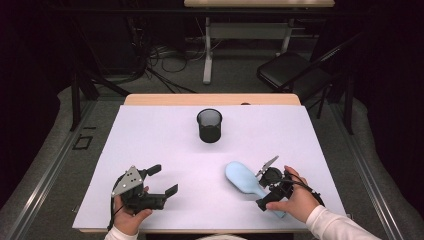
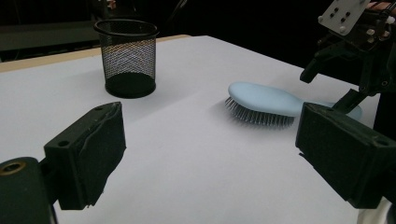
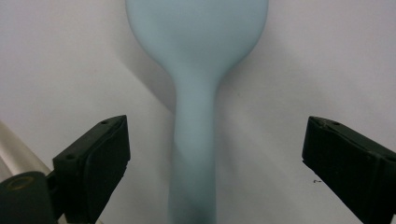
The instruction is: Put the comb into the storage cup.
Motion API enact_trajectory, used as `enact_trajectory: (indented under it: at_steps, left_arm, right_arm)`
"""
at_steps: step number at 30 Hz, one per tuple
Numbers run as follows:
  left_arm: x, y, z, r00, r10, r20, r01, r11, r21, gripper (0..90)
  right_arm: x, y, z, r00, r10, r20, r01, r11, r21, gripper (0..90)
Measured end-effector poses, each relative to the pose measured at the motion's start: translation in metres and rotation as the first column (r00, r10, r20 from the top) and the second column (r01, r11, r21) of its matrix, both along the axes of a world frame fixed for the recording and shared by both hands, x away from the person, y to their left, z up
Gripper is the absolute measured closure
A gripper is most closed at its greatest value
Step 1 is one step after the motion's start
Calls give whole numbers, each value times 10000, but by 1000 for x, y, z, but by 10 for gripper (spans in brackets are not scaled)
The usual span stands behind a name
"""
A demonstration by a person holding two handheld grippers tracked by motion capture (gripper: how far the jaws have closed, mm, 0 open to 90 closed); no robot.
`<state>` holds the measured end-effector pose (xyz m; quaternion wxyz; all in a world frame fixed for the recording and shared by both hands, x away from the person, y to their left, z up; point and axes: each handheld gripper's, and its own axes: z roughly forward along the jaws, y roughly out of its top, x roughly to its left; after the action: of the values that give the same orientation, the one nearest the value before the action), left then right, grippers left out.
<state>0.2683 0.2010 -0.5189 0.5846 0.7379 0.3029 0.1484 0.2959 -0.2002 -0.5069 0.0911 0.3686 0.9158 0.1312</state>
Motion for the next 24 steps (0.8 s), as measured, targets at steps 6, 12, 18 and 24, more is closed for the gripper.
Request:
enact_trajectory:
  at_steps: [6,12,18,24]
  left_arm:
    - [0,0,0,10000,50,25,-50,10000,57,86]
    - [-1,0,0,10000,95,-11,-95,9999,54,86]
    - [-2,1,0,9999,169,13,-169,9998,61,86]
    - [-2,2,0,9998,219,4,-220,9998,40,86]
  right_arm:
    - [3,5,-2,9999,160,17,-160,9997,-163,99]
    - [3,9,-3,9997,252,-26,-253,9994,-225,140]
    - [3,12,-4,9992,398,61,-396,9990,-208,164]
    - [7,14,-5,9995,291,-148,-293,9994,-177,218]
